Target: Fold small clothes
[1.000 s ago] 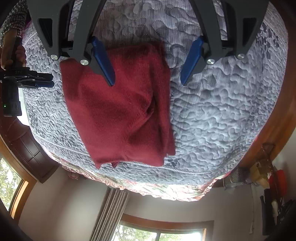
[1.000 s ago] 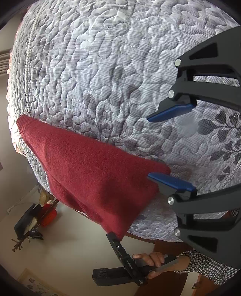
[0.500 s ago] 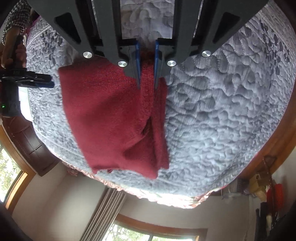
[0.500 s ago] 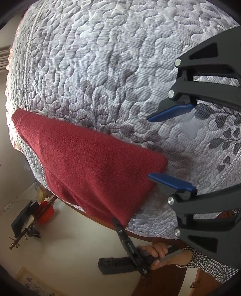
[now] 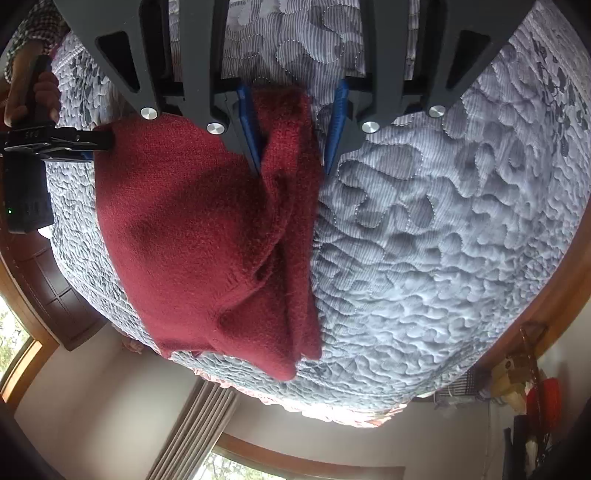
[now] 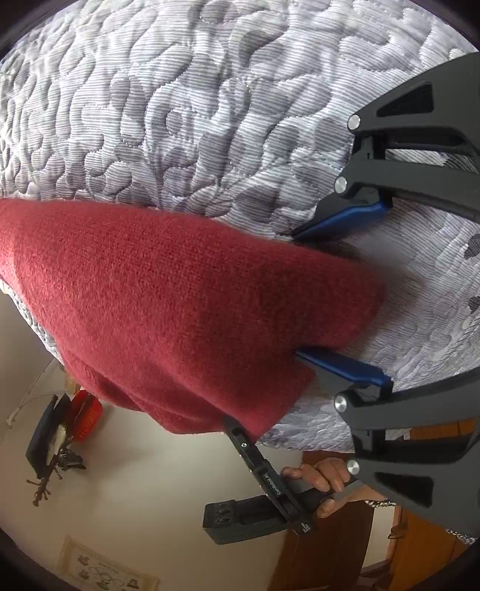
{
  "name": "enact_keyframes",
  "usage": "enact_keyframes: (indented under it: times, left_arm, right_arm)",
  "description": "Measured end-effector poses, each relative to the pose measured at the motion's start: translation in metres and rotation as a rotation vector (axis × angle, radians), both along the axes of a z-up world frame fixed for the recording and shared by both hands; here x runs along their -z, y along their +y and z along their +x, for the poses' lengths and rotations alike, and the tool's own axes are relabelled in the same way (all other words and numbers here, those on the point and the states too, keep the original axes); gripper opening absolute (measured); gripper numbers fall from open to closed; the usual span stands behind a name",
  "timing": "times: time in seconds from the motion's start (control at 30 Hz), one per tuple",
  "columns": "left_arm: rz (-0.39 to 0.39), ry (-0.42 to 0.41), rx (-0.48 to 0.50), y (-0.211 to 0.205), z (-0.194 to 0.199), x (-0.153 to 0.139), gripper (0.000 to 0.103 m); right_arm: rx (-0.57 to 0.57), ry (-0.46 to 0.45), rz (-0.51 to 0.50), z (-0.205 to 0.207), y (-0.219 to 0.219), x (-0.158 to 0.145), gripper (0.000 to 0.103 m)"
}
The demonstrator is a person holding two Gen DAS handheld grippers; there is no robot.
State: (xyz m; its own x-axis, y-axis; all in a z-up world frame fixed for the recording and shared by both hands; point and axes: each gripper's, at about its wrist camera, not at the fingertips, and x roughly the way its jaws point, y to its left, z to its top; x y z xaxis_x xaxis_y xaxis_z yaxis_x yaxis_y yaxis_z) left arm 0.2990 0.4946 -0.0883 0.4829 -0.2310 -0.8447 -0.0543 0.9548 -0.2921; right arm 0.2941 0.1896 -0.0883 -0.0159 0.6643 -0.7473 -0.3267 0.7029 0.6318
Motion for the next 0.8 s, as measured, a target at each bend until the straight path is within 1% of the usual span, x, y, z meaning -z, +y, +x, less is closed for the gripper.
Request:
enact_keyframes:
  times: [0.07, 0.1, 0.13, 0.17, 0.27, 0.3, 0.37, 0.4, 0.43, 0.47, 0.53, 0.57, 0.6, 0.63, 0.67, 0.7, 0.73, 0.77, 0.8]
  left_arm:
    - [0.003, 0.002, 0.0, -0.001, 0.001, 0.002, 0.036]
    - [0.012, 0.001, 0.001, -0.002, 0.001, 0.001, 0.035]
    - [0.018, -0.001, 0.003, -0.004, 0.001, 0.0, 0.033]
    - [0.022, -0.005, 0.005, -0.007, 0.0, -0.002, 0.032]
    - [0.052, -0.021, 0.019, -0.016, -0.004, -0.008, 0.031]
    - [0.065, -0.023, 0.027, -0.018, -0.005, -0.008, 0.031]
    - [0.078, -0.025, 0.039, -0.02, -0.005, -0.005, 0.032]
    - [0.08, -0.022, 0.038, -0.02, -0.003, -0.001, 0.035]
    - [0.074, -0.012, 0.032, -0.019, -0.002, 0.003, 0.039]
    - [0.066, -0.004, 0.031, -0.018, 0.0, 0.007, 0.039]
    - [0.062, -0.003, 0.033, -0.017, 0.0, 0.009, 0.041]
    - [0.062, -0.008, 0.035, -0.017, -0.001, 0.007, 0.041]
    - [0.066, -0.012, 0.042, -0.017, -0.002, 0.004, 0.044]
    - [0.075, -0.017, 0.048, -0.016, -0.003, -0.001, 0.05]
    - [0.084, -0.025, 0.052, -0.014, -0.004, -0.008, 0.054]
    - [0.083, -0.038, 0.056, -0.011, -0.005, -0.015, 0.057]
    - [0.075, -0.054, 0.057, -0.007, -0.004, -0.024, 0.061]
    - [0.066, -0.074, 0.057, -0.002, -0.003, -0.034, 0.065]
    - [0.069, -0.096, 0.057, 0.001, 0.001, -0.044, 0.069]
  right_arm:
    - [-0.009, 0.025, 0.047, 0.002, -0.005, 0.001, 0.031]
    - [-0.007, 0.028, 0.058, 0.001, -0.007, -0.001, 0.026]
    - [-0.015, 0.011, 0.048, -0.001, -0.008, -0.006, 0.022]
    - [-0.02, -0.017, 0.033, -0.004, -0.01, -0.013, 0.02]
    - [-0.021, -0.089, 0.004, -0.016, -0.019, -0.038, 0.018]
    - [-0.019, -0.103, -0.007, -0.019, -0.021, -0.043, 0.018]
    - [-0.022, -0.109, -0.047, -0.02, -0.018, -0.042, 0.018]
    - [-0.032, -0.114, -0.087, -0.02, -0.014, -0.035, 0.018]
    - [-0.033, -0.096, -0.114, -0.019, -0.011, -0.025, 0.018]
    - [-0.031, -0.076, -0.126, -0.017, -0.008, -0.015, 0.018]
    - [-0.029, -0.057, -0.115, -0.014, -0.008, -0.006, 0.02]
    - [-0.037, -0.056, -0.105, -0.013, -0.009, -0.007, 0.022]
    - [-0.039, -0.06, -0.101, -0.012, -0.011, -0.01, 0.025]
    - [-0.043, -0.066, -0.099, -0.011, -0.014, -0.014, 0.032]
    - [-0.052, -0.077, -0.099, -0.012, -0.015, -0.02, 0.034]
    - [-0.056, -0.096, -0.109, -0.011, -0.018, -0.026, 0.035]
    - [-0.052, -0.122, -0.126, -0.01, -0.021, -0.034, 0.04]
    - [-0.046, -0.152, -0.142, -0.008, -0.025, -0.041, 0.046]
    - [-0.033, -0.179, -0.157, -0.004, -0.028, -0.049, 0.048]
